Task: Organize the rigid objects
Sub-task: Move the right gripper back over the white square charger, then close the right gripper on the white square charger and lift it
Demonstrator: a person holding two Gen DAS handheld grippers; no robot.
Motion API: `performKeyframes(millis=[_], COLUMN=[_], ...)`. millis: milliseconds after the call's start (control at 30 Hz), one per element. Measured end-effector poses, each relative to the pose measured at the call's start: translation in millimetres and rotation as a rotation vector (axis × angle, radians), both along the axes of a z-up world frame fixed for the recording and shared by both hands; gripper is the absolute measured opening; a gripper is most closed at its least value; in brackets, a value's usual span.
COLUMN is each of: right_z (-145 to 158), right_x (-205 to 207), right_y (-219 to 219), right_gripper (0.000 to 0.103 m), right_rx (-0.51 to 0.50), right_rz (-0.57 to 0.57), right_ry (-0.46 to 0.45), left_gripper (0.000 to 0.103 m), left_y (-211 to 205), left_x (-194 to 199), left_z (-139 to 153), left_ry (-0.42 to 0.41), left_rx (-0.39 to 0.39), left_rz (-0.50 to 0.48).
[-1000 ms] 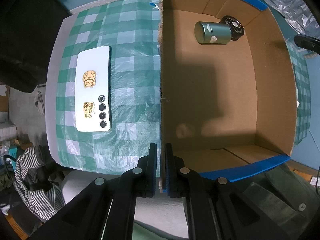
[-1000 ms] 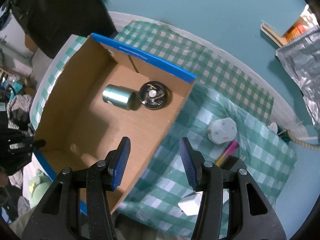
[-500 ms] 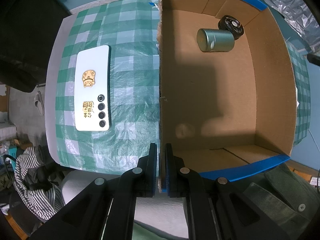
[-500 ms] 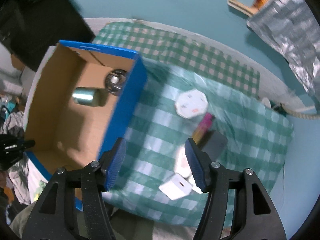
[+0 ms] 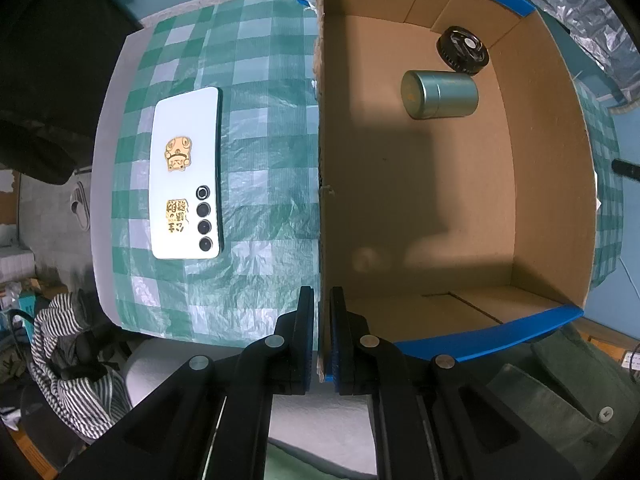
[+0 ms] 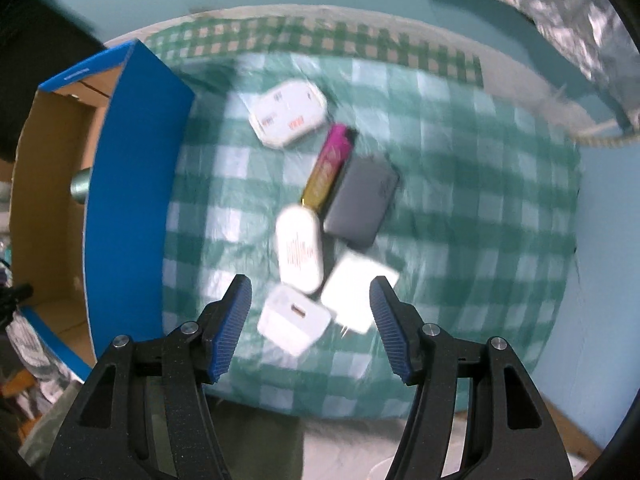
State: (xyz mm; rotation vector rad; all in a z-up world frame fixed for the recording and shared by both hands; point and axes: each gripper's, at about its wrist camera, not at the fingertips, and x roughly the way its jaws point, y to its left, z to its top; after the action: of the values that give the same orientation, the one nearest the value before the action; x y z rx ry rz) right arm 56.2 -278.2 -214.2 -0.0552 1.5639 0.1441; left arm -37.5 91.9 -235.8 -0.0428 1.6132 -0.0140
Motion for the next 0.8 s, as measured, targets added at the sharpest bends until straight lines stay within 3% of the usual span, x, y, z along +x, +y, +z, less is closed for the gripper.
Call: performKeyframes(millis=[600, 700, 800], right_z=[-65, -73, -76], right_x=[-38, -33, -31], right_y=[-5, -3, 4], right_gripper=[0.063, 0.055, 0.054], right_rx=[0.039, 0.024, 0.02], right_rz=[-0.155, -0.159, -0.15], right_ry=[0.136, 0.138, 0.128], left_gripper=[0.007, 0.007, 0.007], left_y=[-5, -4, -2], left_x=[0, 0, 1], left_z=[-1, -1, -2], left_ry=[0.007, 0.009, 0.01], left_rx=[0.0, 0.003, 0.001], left_rz=[-0.032, -0.033, -0.03])
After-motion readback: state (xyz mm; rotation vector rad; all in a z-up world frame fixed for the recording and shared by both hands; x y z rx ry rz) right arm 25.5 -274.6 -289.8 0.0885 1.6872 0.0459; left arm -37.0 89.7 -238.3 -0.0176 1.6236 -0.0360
